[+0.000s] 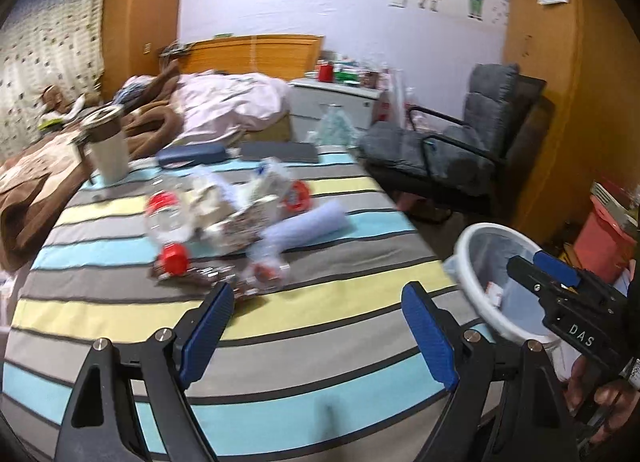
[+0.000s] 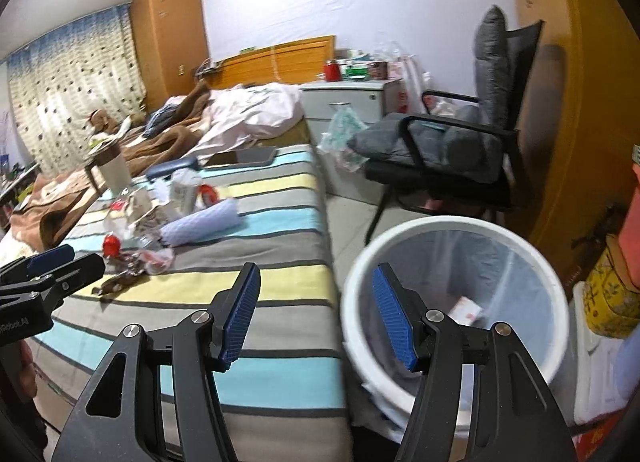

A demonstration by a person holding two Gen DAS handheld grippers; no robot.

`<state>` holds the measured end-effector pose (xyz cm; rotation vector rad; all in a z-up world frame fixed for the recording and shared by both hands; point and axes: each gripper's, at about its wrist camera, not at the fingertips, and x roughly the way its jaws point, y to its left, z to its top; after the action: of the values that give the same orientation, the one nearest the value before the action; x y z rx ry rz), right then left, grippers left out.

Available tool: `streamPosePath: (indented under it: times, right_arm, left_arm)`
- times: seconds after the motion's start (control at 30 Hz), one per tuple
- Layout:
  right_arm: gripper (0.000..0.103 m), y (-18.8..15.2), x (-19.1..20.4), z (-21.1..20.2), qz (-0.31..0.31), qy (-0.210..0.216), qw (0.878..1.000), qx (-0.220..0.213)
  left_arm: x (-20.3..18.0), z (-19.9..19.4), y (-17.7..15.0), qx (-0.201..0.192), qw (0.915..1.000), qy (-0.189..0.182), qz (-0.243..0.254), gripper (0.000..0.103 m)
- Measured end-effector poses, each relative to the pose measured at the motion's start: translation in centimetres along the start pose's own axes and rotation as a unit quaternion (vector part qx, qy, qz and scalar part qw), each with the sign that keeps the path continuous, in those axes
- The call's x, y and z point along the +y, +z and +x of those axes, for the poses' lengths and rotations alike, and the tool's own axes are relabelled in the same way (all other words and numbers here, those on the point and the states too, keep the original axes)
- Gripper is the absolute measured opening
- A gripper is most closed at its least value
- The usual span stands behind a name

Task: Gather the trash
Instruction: 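Move both open grippers back over the trash on the table, then grasp the brown snack wrapper with the left gripper while the right grasps the clear plastic cup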

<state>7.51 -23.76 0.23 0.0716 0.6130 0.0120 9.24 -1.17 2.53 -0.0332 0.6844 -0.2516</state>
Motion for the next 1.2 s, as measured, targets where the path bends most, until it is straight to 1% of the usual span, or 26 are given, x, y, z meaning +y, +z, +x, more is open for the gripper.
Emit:
streamPosePath:
  times: [0.27, 0.33, 0.43, 0.57, 0.67, 0.77, 0.93, 0.97, 1.03, 1.1, 1.17, 1.2]
  right_arm:
    - [0.06, 0.0, 3.1, 1.6, -0.028, 0.034, 0.999, 0.012]
    - [0.06, 0.1, 3.5, 1.9, -0.032, 0.041, 0.999, 0.014]
    - [0.06, 0.3, 4.6, 2.7, -0.041, 0.054, 0.998, 0.019]
    - [0.06, 0.2, 5.7, 3.9, -0.052, 0.065, 0.996, 0.028]
    - [0.06, 0.3, 6.5, 4.6, -0.06, 0.075, 0.995, 0.034]
    - [0.06, 0.4, 7.2, 5.3, -0.068, 0.083, 0.993, 0.041]
    - [0.06, 0.5, 7.7, 5.8, -0.072, 0.081, 0.993, 0.052]
    - [0.06, 0.5, 7.8, 6.0, -0.071, 0.083, 0.993, 0.052]
    - [0.06, 0.5, 8.0, 6.1, -0.074, 0.083, 0.992, 0.054]
    - [0.06, 0.6, 8.4, 6.2, -0.077, 0.087, 0.992, 0.056]
    - [0.06, 0.7, 8.7, 6.4, -0.08, 0.09, 0.991, 0.057]
    - [0.06, 0.7, 8.9, 6.5, -0.083, 0.092, 0.991, 0.058]
  left_arm:
    - [5.4, 0.0, -1.6, 0.013, 0.998, 0.053, -0.032, 0.087]
    - [6.4, 0.2, -2.0, 0.017, 0.9977, 0.057, -0.035, 0.087]
    - [7.2, 1.1, -2.3, 0.032, 0.9971, 0.06, -0.035, 0.087]
    - [7.7, 2.4, -2.5, 0.047, 0.9961, 0.071, -0.024, 0.087]
    - [8.0, 3.4, -2.3, 0.05, 0.9968, 0.062, -0.011, 0.087]
    - [8.2, 4.5, -2.2, 0.063, 0.9958, 0.066, -0.001, 0.087]
    - [8.3, 6.4, -2.0, 0.085, 0.9942, 0.06, 0.023, 0.087]
    - [8.1, 6.7, -2.0, 0.085, 0.9942, 0.058, 0.029, 0.087]
    - [7.9, 7.2, -1.9, 0.09, 0.9944, 0.042, 0.036, 0.087]
    - [7.9, 7.8, -2.0, 0.1, 0.9938, 0.031, 0.036, 0.082]
    - [8.2, 8.2, -2.0, 0.113, 0.9932, 0.013, 0.028, 0.071]
    - [8.4, 8.3, -2.0, 0.114, 0.9931, 0.009, 0.023, 0.07]
